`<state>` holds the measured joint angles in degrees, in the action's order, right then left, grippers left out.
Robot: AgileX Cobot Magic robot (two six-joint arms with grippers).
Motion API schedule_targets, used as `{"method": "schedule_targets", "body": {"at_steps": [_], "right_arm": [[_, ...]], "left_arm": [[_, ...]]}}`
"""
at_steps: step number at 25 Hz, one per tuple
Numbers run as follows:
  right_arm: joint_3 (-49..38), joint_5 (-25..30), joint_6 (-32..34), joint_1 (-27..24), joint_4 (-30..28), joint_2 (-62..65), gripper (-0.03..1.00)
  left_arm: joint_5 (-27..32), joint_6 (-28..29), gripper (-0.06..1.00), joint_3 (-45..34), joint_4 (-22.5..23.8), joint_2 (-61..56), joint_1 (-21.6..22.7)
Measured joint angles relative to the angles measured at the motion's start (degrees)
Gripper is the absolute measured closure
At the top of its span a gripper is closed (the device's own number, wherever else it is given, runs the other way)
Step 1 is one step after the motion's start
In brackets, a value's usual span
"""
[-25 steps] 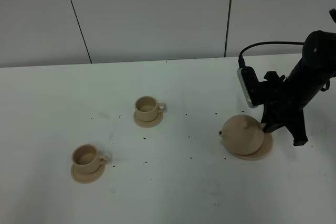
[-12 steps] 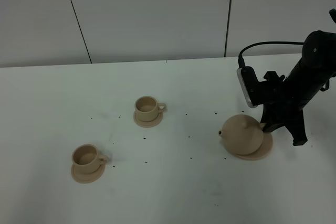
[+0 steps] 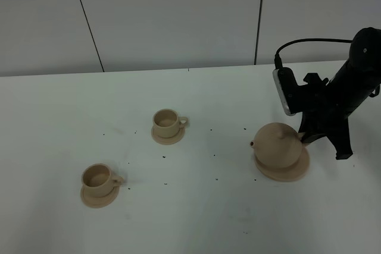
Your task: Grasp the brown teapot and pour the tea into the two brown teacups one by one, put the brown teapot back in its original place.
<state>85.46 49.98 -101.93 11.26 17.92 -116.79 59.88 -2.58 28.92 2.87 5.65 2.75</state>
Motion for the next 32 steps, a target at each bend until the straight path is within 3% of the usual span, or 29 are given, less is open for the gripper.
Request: {"method": "schedule_targets", "body": {"at_steps": [14,26,32], "right_arm": [[0.4,3.5,3.1,0.0,0.4,0.0,0.87],[5.7,8.0,12.2,0.0,1.4,0.1,0.87],[6.0,6.5,15.0,0.0,1.9,0.1,0.87]], "left_arm": [[0.0,0.0,0.71,0.0,0.0,0.0,0.0],[0.0,0.0,0.71,0.0,0.0,0.0,0.0],[0.0,0.0,0.71,0.0,0.0,0.0,0.0]]}}
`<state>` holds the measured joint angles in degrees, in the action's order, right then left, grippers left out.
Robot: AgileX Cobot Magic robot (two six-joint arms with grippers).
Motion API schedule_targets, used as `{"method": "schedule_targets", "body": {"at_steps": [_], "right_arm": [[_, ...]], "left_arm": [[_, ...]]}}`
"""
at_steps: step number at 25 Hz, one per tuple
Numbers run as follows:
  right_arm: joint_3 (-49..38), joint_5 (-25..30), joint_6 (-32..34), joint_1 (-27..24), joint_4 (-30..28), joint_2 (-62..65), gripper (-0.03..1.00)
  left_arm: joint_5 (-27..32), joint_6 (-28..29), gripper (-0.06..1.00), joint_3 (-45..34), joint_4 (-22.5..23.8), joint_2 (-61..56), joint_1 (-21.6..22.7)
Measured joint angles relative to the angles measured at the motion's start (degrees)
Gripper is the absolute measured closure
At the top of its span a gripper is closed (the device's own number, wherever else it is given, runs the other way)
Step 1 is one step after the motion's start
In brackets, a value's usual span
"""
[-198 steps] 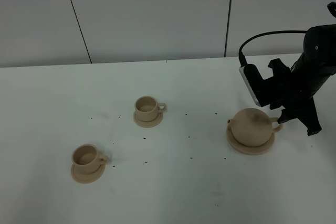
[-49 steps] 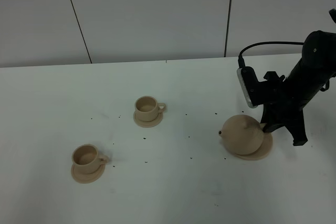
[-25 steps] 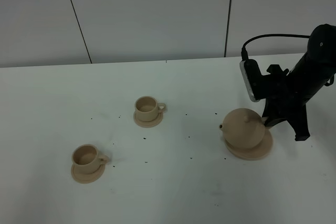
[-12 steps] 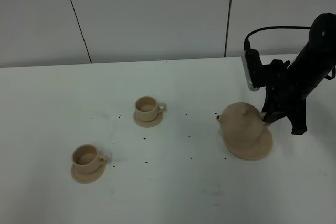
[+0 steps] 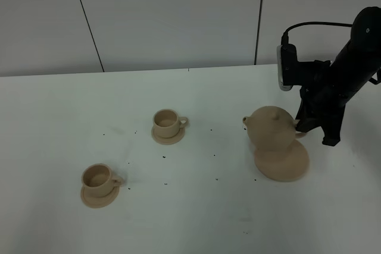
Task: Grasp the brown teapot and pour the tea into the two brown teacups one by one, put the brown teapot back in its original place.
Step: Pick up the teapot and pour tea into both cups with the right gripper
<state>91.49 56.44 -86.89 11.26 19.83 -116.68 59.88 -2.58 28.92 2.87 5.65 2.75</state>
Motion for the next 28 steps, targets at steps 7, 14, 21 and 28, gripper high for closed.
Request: {"method": "schedule_targets", "body": {"at_steps": [7,14,21,28], "right_arm": [[0.0,-0.9,1.8,0.0,1.3,0.0,0.87],[0.0,-1.5,4.5,2.3,-0.1,0.0,0.87],[0.1,-2.1,11.8,8.9,-5.7,0.0,0.87],[4.5,0.0,15.4,15.1,-6.7,0.0,0.87]], "left_arm": [[0.0,0.0,0.71,0.0,0.0,0.0,0.0],[-0.1,0.0,0.71,0.0,0.0,0.0,0.0],[-0.1,0.0,0.71,0.0,0.0,0.0,0.0],[-0.1,0.0,0.71,0.0,0.0,0.0,0.0]]}}
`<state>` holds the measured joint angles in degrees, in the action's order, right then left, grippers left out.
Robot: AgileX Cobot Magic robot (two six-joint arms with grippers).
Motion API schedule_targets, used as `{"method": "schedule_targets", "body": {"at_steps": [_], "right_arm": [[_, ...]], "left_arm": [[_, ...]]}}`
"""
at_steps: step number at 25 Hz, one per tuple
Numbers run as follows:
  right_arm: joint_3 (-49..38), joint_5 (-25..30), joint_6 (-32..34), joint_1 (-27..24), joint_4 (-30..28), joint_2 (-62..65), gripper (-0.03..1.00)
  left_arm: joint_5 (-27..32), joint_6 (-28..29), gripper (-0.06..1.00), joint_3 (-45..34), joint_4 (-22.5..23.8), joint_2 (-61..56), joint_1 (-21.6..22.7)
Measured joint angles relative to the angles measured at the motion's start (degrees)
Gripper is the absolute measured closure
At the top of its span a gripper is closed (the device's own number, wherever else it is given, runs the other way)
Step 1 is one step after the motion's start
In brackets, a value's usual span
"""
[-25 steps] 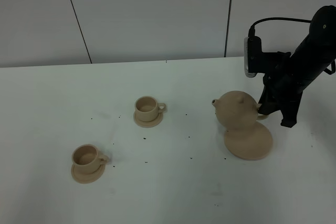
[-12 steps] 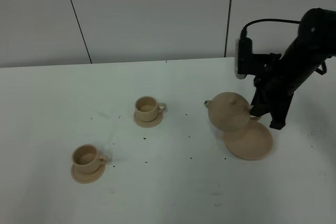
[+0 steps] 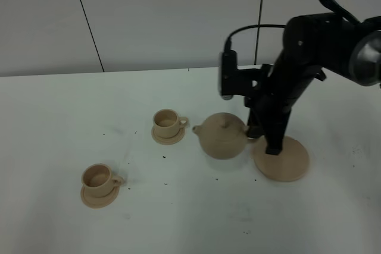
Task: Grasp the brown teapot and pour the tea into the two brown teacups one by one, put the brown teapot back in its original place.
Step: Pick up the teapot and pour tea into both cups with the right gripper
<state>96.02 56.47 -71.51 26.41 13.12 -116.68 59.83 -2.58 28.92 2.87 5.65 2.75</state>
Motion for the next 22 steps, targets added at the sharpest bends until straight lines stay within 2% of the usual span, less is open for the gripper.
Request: {"method": "schedule_targets", "body": {"at_steps": [12,22], "right_arm": [[7.2,2.1,2.9,7.0,0.9,-2.0,0.87],[21.7,9.9,5.0,11.3,0.7,-12.6,0.87]], "left_arm": [[0.0,0.0,0.71,0.0,0.0,0.0,0.0],[-0.1,0.0,0.71,0.0,0.0,0.0,0.0]]}}
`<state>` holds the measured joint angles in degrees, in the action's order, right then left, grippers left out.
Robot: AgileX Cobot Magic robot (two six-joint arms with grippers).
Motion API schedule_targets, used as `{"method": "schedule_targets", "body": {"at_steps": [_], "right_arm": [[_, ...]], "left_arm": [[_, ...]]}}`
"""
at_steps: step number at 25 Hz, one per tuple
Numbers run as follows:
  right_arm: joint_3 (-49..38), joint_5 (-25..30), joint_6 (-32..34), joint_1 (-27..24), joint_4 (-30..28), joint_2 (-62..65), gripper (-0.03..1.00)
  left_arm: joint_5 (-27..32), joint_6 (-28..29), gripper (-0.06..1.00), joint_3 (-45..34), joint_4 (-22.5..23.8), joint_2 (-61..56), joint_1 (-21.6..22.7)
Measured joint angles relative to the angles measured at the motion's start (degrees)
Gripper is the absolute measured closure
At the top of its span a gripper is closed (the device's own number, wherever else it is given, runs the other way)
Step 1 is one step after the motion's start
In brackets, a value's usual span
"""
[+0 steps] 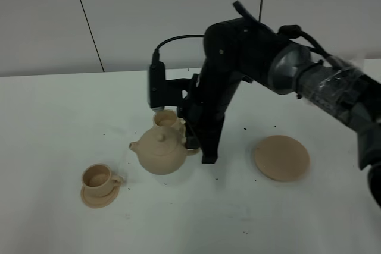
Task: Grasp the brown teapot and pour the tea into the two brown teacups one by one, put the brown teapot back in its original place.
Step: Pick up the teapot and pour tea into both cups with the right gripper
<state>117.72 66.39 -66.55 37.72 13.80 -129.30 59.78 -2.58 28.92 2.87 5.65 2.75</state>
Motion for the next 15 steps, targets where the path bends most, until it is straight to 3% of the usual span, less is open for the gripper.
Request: {"method": "schedule_targets", "body": {"at_steps": [5,15], "right_arm": [[8.9,3.3,1.0,1.7,-0.1,-4.8,0.87],[20.6,3.8,2.3,4.4,-0.1,-11.6,0.87]], "left_arm": [[0.0,0.0,0.71,0.0,0.0,0.0,0.0],[0.0,0.0,0.71,0.0,0.0,0.0,0.0]]}}
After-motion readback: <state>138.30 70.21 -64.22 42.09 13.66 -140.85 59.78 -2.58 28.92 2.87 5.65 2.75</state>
